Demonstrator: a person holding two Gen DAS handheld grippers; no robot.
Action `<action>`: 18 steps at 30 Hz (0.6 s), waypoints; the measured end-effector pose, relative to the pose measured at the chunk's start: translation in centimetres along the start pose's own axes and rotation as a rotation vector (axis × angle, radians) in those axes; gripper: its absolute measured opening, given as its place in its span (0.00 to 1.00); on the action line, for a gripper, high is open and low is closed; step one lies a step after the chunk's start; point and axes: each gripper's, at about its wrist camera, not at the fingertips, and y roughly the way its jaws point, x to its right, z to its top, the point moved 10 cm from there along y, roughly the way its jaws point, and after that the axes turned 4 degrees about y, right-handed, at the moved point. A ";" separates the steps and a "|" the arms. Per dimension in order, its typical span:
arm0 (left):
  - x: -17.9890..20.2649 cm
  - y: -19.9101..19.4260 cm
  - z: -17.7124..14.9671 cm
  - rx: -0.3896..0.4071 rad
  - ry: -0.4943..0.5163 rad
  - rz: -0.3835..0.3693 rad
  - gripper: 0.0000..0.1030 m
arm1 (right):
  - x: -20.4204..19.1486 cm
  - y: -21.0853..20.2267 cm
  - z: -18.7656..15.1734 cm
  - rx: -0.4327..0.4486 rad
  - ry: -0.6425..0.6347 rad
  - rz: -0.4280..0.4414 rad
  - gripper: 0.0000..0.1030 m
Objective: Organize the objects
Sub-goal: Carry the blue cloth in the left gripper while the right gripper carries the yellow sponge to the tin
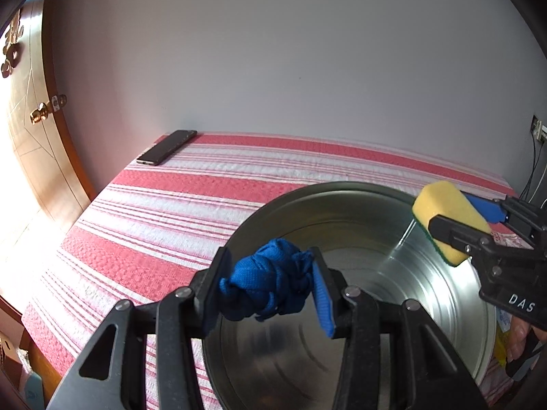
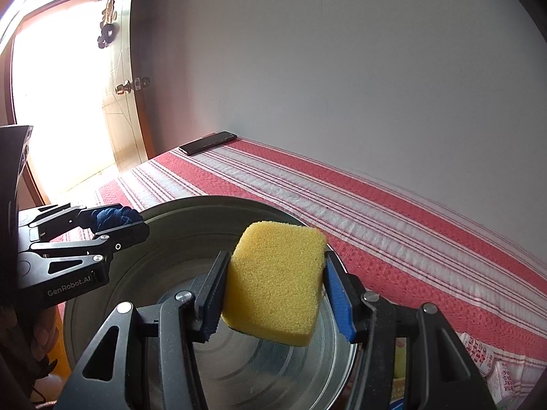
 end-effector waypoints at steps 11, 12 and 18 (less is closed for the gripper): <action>0.2 1.1 -0.2 -0.070 0.024 0.007 0.44 | 0.1 1.8 -0.7 -0.074 -0.002 -0.031 0.54; 0.1 1.4 -0.2 -0.076 0.025 0.007 0.44 | 0.2 2.0 -0.8 -0.085 -0.001 -0.034 0.54; 0.0 2.5 -0.6 -0.105 0.034 0.010 0.44 | 0.8 2.5 -1.5 -0.115 0.012 -0.045 0.54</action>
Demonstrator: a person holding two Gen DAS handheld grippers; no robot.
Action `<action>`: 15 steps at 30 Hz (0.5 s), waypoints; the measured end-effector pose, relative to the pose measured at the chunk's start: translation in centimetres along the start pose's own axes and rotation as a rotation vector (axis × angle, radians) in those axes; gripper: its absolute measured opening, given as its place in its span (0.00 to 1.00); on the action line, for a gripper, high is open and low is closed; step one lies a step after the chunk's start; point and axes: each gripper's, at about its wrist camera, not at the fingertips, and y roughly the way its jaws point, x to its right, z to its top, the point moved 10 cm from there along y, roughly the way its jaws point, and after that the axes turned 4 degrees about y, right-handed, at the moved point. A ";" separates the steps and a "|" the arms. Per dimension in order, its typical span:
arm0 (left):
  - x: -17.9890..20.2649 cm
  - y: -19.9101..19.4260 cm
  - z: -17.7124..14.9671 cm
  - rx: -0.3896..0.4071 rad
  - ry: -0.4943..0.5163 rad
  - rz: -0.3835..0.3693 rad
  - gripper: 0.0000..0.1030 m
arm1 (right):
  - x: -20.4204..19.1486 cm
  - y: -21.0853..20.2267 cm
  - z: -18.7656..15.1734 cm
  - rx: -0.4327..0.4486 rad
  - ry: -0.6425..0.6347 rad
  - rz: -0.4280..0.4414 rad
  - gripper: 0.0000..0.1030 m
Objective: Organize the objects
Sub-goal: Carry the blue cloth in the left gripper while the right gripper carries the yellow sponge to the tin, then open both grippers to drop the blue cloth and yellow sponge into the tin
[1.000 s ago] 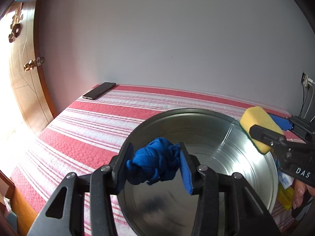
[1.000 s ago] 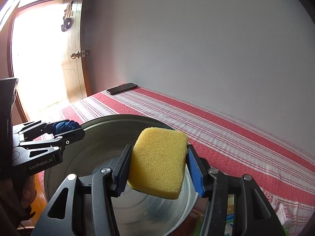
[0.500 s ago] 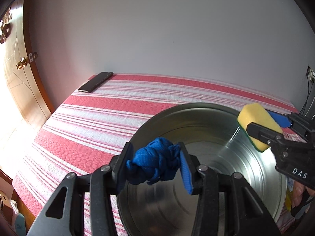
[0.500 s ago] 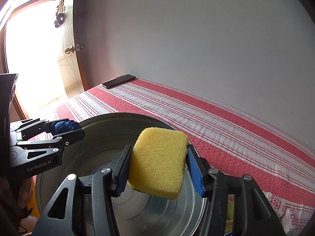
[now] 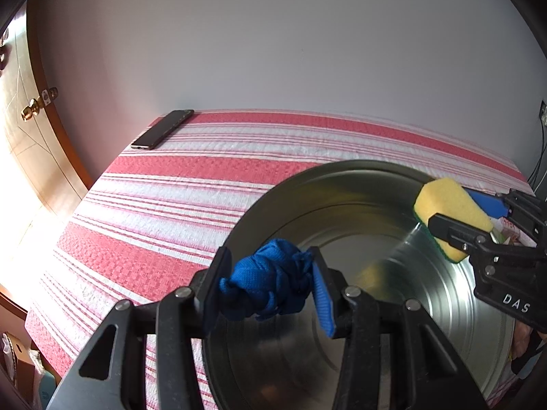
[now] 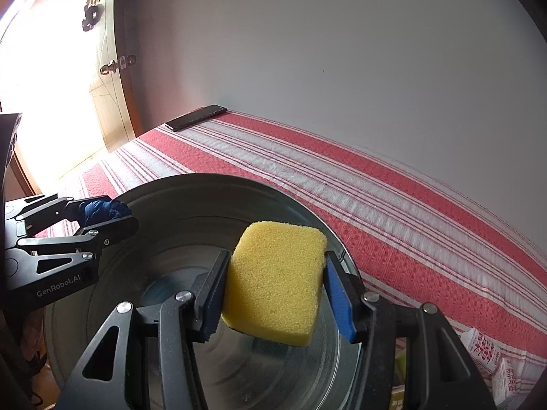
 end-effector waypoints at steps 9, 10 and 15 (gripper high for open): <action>0.4 -0.3 0.0 0.004 0.019 0.016 0.45 | 0.4 -0.1 -0.1 -0.004 -0.003 -0.012 0.54; 0.4 -0.3 0.0 0.006 0.019 0.017 0.45 | 0.3 0.0 0.0 -0.003 -0.002 -0.012 0.54; 0.3 -0.5 0.2 0.016 0.025 0.025 0.51 | -0.1 0.2 0.0 -0.009 -0.019 -0.003 0.58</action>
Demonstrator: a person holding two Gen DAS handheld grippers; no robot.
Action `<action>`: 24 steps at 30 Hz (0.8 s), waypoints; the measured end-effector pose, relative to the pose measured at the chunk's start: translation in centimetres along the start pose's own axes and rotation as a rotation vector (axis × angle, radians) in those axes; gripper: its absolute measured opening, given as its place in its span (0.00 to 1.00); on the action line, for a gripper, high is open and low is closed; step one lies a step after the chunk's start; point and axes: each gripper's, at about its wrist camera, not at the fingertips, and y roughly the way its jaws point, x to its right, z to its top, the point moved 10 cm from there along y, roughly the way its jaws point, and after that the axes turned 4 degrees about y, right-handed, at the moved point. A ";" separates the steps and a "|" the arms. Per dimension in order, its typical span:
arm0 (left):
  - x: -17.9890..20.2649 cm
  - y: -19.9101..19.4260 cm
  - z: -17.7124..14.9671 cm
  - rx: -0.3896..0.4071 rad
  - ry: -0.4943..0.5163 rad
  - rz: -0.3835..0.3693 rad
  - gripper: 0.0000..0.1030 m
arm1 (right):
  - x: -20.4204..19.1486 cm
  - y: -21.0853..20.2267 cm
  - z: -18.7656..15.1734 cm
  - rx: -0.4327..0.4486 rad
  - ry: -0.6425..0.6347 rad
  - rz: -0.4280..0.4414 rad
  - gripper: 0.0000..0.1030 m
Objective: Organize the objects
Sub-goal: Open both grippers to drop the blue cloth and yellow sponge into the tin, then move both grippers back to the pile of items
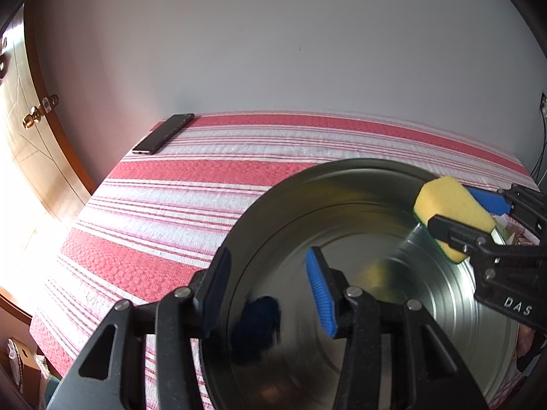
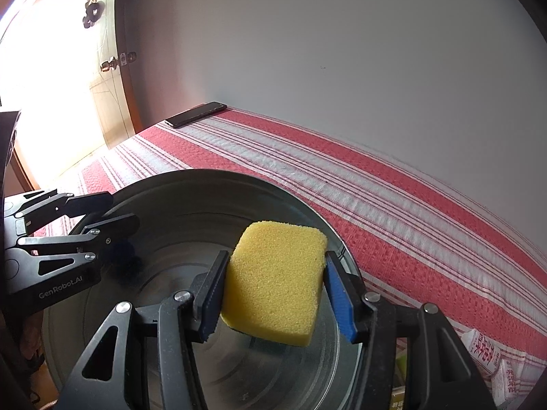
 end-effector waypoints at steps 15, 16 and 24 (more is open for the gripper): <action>0.5 -5.7 0.2 0.186 0.003 0.070 0.95 | 1.9 -5.8 -2.1 0.131 0.052 0.002 0.74; 0.8 -6.8 0.0 0.213 -0.008 0.071 0.98 | 2.6 -7.1 -2.9 0.148 0.067 0.006 0.74; 6.9 -11.0 -2.5 0.290 0.004 -0.022 1.00 | 12.1 -15.8 -11.7 0.218 0.205 -0.181 0.75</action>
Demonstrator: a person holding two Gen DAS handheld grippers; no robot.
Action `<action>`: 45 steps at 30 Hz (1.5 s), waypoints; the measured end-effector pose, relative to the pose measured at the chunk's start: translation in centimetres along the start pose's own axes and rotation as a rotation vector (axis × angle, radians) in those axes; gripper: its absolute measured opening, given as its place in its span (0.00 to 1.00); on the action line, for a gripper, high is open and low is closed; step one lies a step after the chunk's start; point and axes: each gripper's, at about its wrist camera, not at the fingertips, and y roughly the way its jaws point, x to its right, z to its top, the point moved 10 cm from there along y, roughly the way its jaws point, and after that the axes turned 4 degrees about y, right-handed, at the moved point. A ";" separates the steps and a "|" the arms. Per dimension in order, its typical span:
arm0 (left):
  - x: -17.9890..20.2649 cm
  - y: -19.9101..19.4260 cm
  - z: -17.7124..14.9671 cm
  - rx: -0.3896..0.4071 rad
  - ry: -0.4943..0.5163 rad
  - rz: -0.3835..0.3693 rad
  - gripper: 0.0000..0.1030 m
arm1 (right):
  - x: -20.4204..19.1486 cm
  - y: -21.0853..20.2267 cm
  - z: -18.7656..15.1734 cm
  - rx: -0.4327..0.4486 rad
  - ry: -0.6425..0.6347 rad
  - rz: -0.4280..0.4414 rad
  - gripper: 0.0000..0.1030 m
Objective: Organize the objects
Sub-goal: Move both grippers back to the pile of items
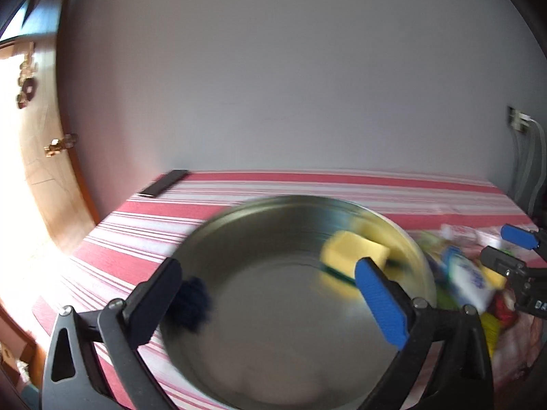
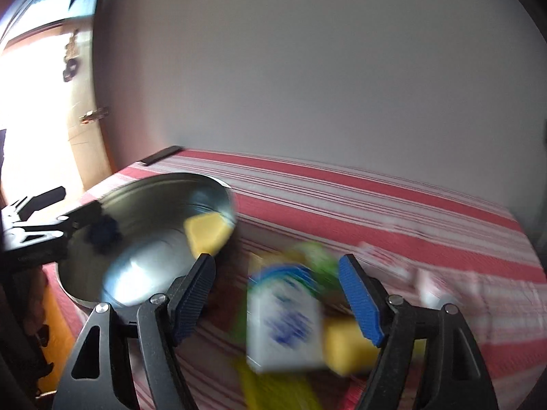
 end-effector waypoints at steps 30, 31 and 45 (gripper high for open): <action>19.5 2.4 -1.3 -0.139 0.201 -0.174 1.00 | 6.8 0.2 -8.3 -0.113 0.071 -0.081 0.50; 19.7 2.6 -1.3 -0.144 0.202 -0.164 1.00 | 6.9 0.1 -8.3 -0.110 0.068 -0.085 0.50; 21.3 4.9 -1.8 -0.220 0.160 -0.164 0.96 | 7.8 -0.4 -8.3 -0.091 0.074 -0.089 0.49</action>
